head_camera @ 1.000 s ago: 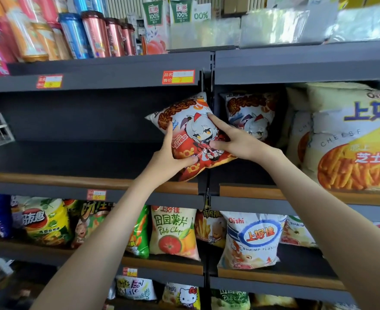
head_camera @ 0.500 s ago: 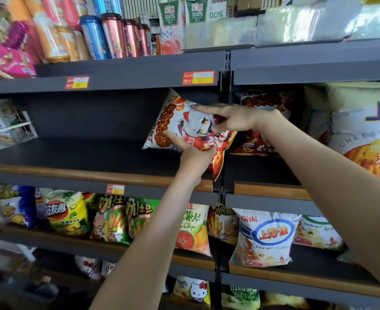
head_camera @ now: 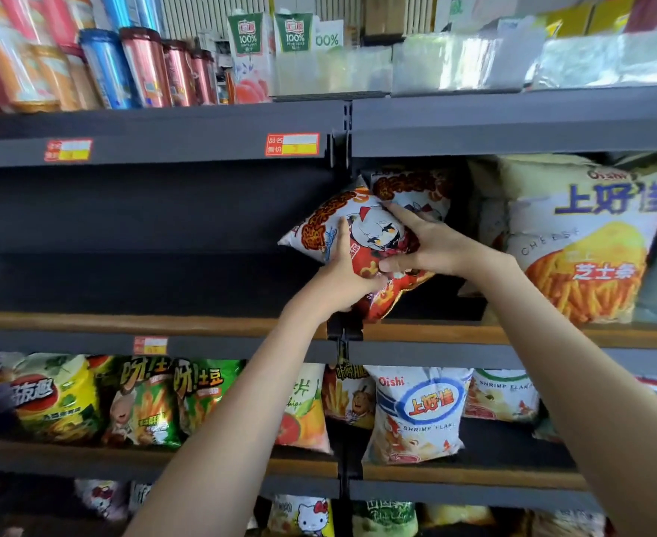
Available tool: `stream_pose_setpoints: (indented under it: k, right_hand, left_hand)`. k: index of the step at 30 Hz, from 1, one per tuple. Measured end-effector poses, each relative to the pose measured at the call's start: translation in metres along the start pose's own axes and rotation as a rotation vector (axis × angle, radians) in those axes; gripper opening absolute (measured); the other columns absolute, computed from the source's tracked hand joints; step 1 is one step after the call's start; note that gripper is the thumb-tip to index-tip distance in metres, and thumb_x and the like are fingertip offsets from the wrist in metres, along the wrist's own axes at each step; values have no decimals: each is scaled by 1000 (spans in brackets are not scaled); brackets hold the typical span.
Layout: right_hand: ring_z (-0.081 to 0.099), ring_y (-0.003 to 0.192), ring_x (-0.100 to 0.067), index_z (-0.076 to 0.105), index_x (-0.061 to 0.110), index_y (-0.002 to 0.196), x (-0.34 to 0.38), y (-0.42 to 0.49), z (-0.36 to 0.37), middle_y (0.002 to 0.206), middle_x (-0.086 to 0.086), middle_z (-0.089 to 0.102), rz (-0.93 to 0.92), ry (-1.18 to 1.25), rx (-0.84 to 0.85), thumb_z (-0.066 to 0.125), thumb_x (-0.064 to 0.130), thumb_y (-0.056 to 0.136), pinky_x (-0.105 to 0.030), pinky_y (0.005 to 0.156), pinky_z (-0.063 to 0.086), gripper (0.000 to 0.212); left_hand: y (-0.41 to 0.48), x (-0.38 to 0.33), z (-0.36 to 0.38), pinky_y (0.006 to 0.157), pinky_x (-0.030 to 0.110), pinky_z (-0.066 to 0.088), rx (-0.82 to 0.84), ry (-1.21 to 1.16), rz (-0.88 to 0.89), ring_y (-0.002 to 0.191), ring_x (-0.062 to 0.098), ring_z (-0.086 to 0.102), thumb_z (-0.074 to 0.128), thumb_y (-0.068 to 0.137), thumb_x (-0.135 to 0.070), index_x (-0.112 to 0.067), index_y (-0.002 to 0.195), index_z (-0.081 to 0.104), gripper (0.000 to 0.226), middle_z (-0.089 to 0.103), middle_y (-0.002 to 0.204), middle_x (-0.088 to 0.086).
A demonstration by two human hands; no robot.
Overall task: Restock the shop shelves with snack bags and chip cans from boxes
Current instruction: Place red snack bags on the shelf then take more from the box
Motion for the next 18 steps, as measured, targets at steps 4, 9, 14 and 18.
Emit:
stream_pose_setpoints:
  k: [4,9,14,18]
  right_hand:
    - [17,143,-39,-10,50,147,-10,-17,5,157,-11,15,43,-10,-118,77,54,71,-51,116,19,115]
    - [14,141,-46,-21,41,147,-14,-24,13,157,-16,5,66,-87,-196,80,42,74,-51,113,19,125]
    - [-1,144,-44,-27,41,145,-21,-19,21,158,-11,-23,56,-162,-217,81,47,70,-58,114,18,131]
    - [-3,145,-40,-22,32,149,-24,-20,26,156,-12,-26,24,-172,-336,84,38,69,-55,113,22,133]
  left_hand:
    - [8,-1,0,100,38,47,71,86,115,123,23,52,69,89,-29,-54,143,-24,111,16,162,5]
    - [18,-4,-4,93,28,37,84,330,213,127,26,47,62,94,-15,-60,141,-20,105,22,154,20]
    - [28,-1,9,105,42,40,72,439,273,135,30,42,63,94,-17,-57,139,-27,108,13,159,20]
    - [36,2,16,106,43,41,20,473,349,136,30,41,64,93,-18,-49,144,-25,107,12,160,18]
Point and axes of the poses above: each hand's wrist, its own y-axis towards the middle knuckle, its own z-axis out of the palm, x = y × z, the point moved 1 cm from there along y, towards the middle knuckle
